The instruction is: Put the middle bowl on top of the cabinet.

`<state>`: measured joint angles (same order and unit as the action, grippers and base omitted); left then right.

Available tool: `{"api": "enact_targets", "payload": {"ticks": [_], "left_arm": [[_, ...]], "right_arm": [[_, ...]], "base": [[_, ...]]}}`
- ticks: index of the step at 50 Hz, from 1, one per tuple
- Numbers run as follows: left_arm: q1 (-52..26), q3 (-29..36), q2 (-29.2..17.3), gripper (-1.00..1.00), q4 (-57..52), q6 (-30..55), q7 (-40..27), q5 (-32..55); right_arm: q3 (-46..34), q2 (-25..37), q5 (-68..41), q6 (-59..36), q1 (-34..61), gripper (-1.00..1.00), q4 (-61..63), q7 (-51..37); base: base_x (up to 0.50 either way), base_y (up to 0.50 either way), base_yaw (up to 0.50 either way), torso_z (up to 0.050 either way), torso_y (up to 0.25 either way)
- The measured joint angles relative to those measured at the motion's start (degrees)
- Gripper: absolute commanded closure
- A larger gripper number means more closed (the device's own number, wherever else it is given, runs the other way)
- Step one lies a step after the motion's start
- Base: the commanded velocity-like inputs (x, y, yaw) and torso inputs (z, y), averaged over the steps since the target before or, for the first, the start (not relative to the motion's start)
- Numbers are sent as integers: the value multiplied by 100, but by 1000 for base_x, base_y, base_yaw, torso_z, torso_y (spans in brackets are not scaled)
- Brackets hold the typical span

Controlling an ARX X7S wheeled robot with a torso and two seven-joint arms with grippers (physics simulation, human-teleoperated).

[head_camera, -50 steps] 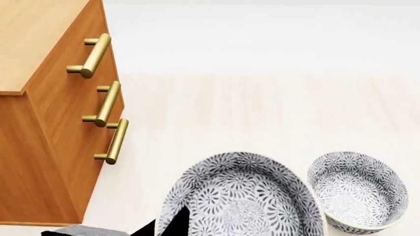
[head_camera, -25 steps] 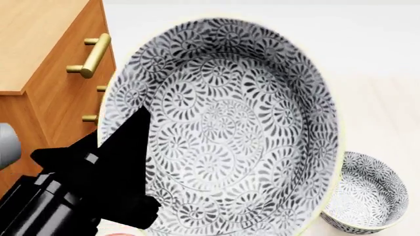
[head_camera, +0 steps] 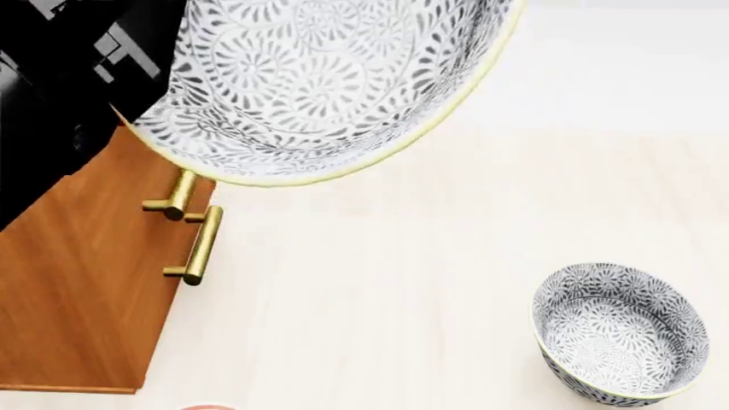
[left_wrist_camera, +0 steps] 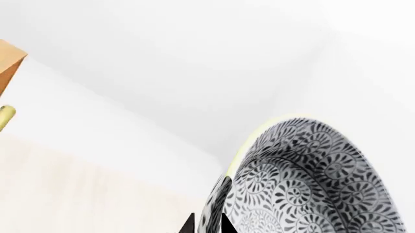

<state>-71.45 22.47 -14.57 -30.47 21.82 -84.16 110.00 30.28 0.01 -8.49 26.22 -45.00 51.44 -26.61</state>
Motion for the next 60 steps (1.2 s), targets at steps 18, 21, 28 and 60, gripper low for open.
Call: {"api": "enact_targets", "payload": {"ticks": [18, 21, 28, 60], "left_arm": [[-1360, 593, -269, 100, 1988, -422, -454, 291], [-1571, 814, -370, 100, 2271, -374, -469, 238], [-1958, 1258, -565, 100, 2871, -193, -442, 132], [-2193, 1997, -1187, 100, 4476, -20, 67, -428]], "right_arm": [[39, 0, -45, 44, 0, -100, -44, 22], [55, 0, -62, 44, 0, -100, -43, 28], [69, 0, -73, 26, 0, -100, -20, 24], [72, 0, -54, -34, 0, -100, 44, -27]], "base": [[0, 0, 0, 0, 0], [0, 0, 0, 0, 0], [0, 0, 0, 0, 0], [0, 0, 0, 0, 0]]}}
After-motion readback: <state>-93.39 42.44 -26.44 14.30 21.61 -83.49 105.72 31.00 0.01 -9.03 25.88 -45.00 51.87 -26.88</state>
